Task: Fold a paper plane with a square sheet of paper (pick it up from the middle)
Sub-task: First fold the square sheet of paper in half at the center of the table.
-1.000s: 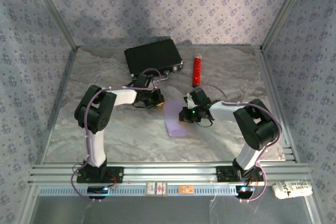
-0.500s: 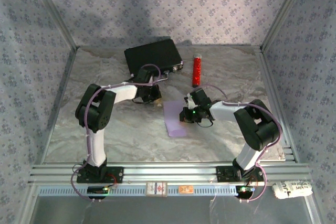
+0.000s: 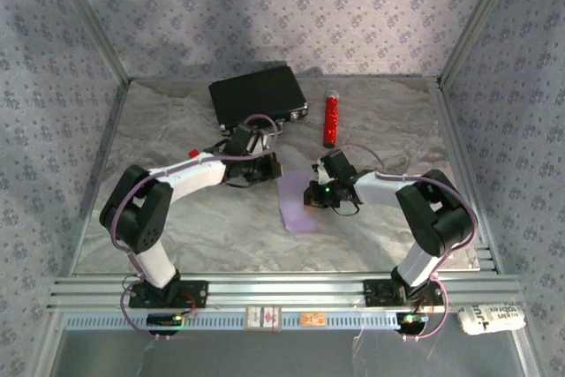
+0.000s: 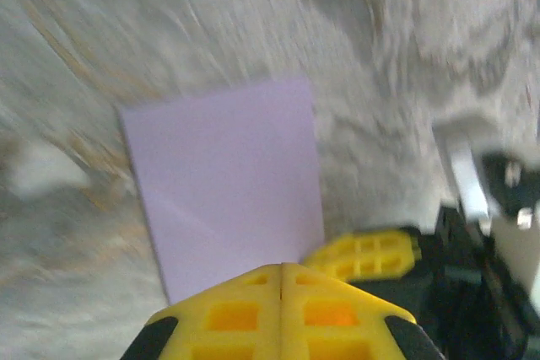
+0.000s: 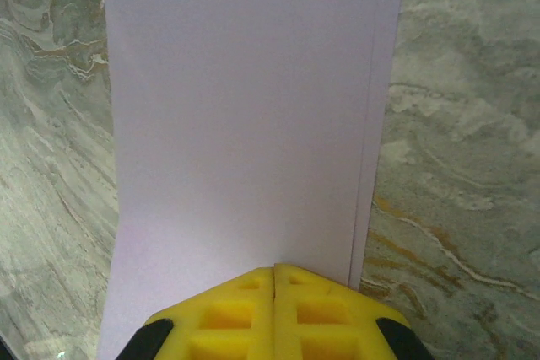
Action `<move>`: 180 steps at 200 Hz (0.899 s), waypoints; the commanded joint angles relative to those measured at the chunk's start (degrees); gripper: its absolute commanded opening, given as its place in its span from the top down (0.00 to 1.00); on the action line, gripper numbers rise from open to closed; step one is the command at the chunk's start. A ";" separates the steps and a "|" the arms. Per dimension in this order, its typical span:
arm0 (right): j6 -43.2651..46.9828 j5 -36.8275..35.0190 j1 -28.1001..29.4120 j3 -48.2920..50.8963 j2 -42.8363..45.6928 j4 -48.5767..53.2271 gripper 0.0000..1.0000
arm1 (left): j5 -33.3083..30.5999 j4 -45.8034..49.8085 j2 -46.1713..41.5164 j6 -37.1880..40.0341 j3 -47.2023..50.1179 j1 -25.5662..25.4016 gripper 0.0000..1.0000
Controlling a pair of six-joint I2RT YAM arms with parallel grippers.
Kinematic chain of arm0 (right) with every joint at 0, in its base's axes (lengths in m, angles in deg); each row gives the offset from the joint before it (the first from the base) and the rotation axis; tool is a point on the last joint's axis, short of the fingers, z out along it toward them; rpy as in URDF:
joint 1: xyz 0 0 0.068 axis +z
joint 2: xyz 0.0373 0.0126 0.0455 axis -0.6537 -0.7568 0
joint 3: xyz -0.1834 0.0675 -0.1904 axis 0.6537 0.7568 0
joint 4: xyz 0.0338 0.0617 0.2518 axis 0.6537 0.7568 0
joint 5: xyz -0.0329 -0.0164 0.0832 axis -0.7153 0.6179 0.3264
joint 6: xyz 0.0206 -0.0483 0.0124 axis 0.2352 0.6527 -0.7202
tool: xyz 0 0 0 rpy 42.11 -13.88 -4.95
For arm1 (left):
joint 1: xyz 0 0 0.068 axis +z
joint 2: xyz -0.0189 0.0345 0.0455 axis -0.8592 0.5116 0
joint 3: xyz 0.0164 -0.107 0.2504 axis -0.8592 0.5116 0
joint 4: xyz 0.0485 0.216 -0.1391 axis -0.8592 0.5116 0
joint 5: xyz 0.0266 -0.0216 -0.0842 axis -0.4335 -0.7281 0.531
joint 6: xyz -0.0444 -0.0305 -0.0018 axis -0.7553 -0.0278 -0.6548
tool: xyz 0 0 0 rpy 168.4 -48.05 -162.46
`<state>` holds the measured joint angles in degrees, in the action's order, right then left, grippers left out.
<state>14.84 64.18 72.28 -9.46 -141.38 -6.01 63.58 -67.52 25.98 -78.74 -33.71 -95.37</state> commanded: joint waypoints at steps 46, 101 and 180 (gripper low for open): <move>-0.25 -3.95 -0.08 1.72 -0.60 6.94 1.00 | 9.31 -7.98 2.13 -4.98 5.75 -3.39 0.96; -0.20 -4.13 -0.09 1.75 -0.53 7.21 1.00 | 9.72 -6.07 4.81 -3.67 5.39 -3.70 0.96; -0.10 -4.26 -0.20 2.32 -0.52 7.00 1.00 | 2.31 -3.43 6.23 0.30 10.89 -3.73 0.96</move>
<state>14.71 63.96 72.28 -9.46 -141.27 -5.66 70.14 -74.19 31.30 -81.23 -24.66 -98.71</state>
